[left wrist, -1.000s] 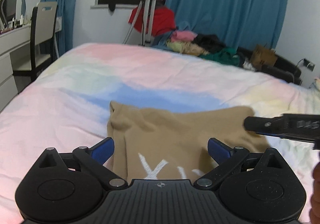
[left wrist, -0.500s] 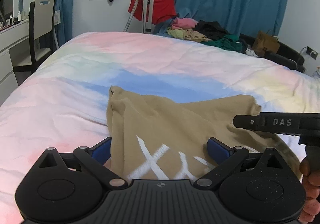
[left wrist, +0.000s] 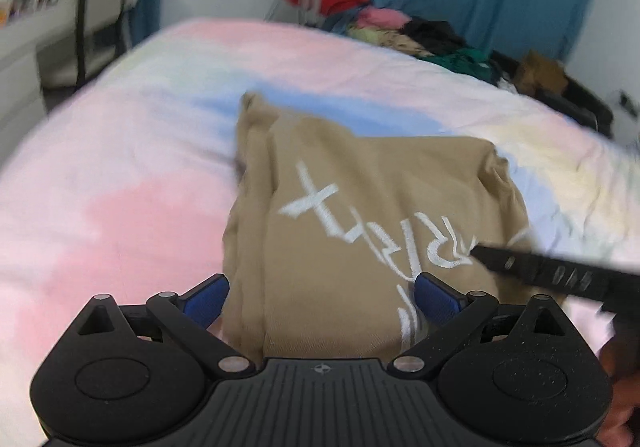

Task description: Fold clothes

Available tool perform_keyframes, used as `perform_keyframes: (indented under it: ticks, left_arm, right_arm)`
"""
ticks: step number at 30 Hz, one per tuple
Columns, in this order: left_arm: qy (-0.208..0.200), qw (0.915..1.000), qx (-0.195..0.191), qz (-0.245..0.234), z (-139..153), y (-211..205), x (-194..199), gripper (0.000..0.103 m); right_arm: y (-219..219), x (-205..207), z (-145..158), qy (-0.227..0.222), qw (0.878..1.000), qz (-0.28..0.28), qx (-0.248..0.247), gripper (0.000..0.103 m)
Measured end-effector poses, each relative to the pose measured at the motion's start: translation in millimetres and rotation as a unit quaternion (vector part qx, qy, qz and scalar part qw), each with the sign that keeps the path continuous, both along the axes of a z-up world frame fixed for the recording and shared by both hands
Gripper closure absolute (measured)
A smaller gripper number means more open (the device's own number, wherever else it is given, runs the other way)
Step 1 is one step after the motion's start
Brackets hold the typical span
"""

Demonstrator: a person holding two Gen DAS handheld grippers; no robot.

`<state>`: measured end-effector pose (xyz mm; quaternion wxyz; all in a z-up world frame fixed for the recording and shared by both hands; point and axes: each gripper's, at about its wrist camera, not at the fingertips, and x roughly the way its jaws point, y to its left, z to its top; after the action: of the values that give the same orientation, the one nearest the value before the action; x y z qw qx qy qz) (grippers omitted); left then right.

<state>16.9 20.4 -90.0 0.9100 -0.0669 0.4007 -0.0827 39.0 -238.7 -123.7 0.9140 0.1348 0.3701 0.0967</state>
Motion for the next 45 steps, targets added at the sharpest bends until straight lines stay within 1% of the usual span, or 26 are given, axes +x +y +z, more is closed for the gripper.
perform_keyframes:
  ticks: [3,5,7,10,12,14,16,18,20,21,22,23,24,25,27,29,30,32,33,34,35,36,37,40,42,45]
  left_arm:
    - [0.025,0.9978,-0.06,0.016,5.1,17.7,-7.5,0.005]
    - [0.032,0.9946,-0.096,0.022,11.1,28.7,-20.5,0.005]
    - [0.034,0.9879,-0.15,0.019,15.7,39.7,-37.7,0.005]
    - [0.051,0.975,-0.216,0.016,11.7,48.6,-54.9,0.004]
    - [0.067,0.9699,-0.234,0.018,3.8,48.4,-53.2,0.004]
    - [0.074,0.9702,-0.229,0.025,-5.0,46.3,-42.9,0.004]
    - [0.078,0.9657,-0.244,0.043,-16.9,46.9,-29.5,0.005]
    - [0.081,0.9535,-0.283,0.066,-28.2,52.0,-19.3,0.005]
    - [0.076,0.9386,-0.325,0.089,-37.4,57.9,-10.1,0.008]
    - [0.071,0.9337,-0.338,0.093,-39.2,60.2,-7.3,0.008]
    - [0.067,0.9314,-0.344,0.097,-39.7,61.4,-6.4,0.013]
    - [0.065,0.9318,-0.343,0.099,-39.8,61.9,-6.3,0.024]
    - [0.063,0.9348,-0.334,0.102,-39.0,62.0,-7.5,0.03]
    - [0.06,0.9373,-0.327,0.105,-38.3,62.0,-9.2,0.043]
    - [0.051,0.9391,-0.323,0.106,-36.4,62.2,-13.0,0.049]
    - [0.038,0.9402,-0.323,0.101,-32.5,61.4,-15.5,0.062]
    - [0.031,0.9408,-0.323,0.098,-29.9,61.2,-16.8,0.065]
    - [0.016,0.9416,-0.323,0.092,-24.7,60.7,-19.4,0.069]
    - [0.014,0.9405,-0.327,0.092,-25.0,61.2,-20.8,0.069]
    - [0.012,0.9393,-0.33,0.092,-25.5,61.8,-22.3,0.07]
    - [0.013,0.9386,-0.332,0.093,-25.9,62.5,-23.1,0.07]
    - [0.014,0.9373,-0.335,0.095,-26.6,63.7,-24.0,0.07]
    - [0.015,0.936,-0.338,0.096,-27.4,64.6,-23.4,0.07]
    - [0.014,0.9343,-0.342,0.098,-27.9,65.8,-25.9,0.07]
    - [0.013,0.9322,-0.347,0.101,-29.0,66.3,-20.0,0.07]
    - [0.011,0.927,-0.36,0.105,-28.8,68.8,-20.5,0.071]
  right_arm:
    - [-2.4,-0.6,-1.7,0.002,1.0,-0.006,0.012,0.068]
    - [-3.8,-1.4,-1.0,0.003,1.0,-0.009,0.018,0.068]
    - [-2.4,-2.4,-0.6,0.002,1.0,-0.009,0.016,0.068]
    - [-3.3,-1.4,0.6,0.006,1.0,-0.013,0.019,0.068]
    - [-2.8,-1.2,1.0,0.008,1.0,-0.014,0.021,0.067]
    - [-2.6,-1.9,0.9,0.008,1.0,-0.015,0.023,0.067]
    - [-2.8,-2.3,0.9,0.009,1.0,-0.016,0.025,0.067]
    - [-3.7,-2.4,0.9,0.009,0.999,-0.017,0.028,0.067]
    - [-4.4,-2.2,0.5,0.01,0.999,-0.017,0.03,0.067]
    - [-4.4,-2.2,0.2,0.009,0.999,-0.017,0.03,0.067]
    - [-4.0,-2.2,0.3,0.009,0.999,-0.018,0.03,0.067]
    - [-3.7,-2.1,0.2,0.009,0.999,-0.018,0.03,0.067]
    - [-3.4,-2.0,0.3,0.009,0.999,-0.019,0.031,0.067]
    - [-3.4,-2.0,0.5,0.01,0.999,-0.022,0.033,0.067]
    - [-4.5,-2.0,1.1,0.012,0.999,-0.029,0.042,0.067]
    - [-8.5,-2.7,3.1,0.018,0.997,-0.038,0.061,0.067]
    - [-12.6,-3.7,5.4,0.022,0.995,-0.044,0.083,0.065]
    - [-24.5,-7.6,11.1,0.026,0.987,-0.051,0.148,0.062]
    - [-30.9,-10.1,14.0,0.027,0.981,-0.055,0.184,0.053]
    - [-35.5,-13.1,16.2,0.026,0.974,-0.056,0.219,0.035]
    - [-39.6,-16.2,18.3,0.026,0.966,-0.056,0.253,0.025]
    - [-42.5,-20.0,18.7,0.028,0.955,-0.054,0.291,0.012]
    - [-45.1,-24.1,18.7,0.031,0.942,-0.05,0.331,0.014]
    - [-42.0,-29.5,8.1,0.08,0.902,-0.022,0.425,0.012]
    - [-34.7,-31.7,-3.3,0.112,0.882,-0.011,0.458,0.013]
    - [-25.2,-29.9,-25.2,0.156,0.864,-0.022,0.478,0.012]
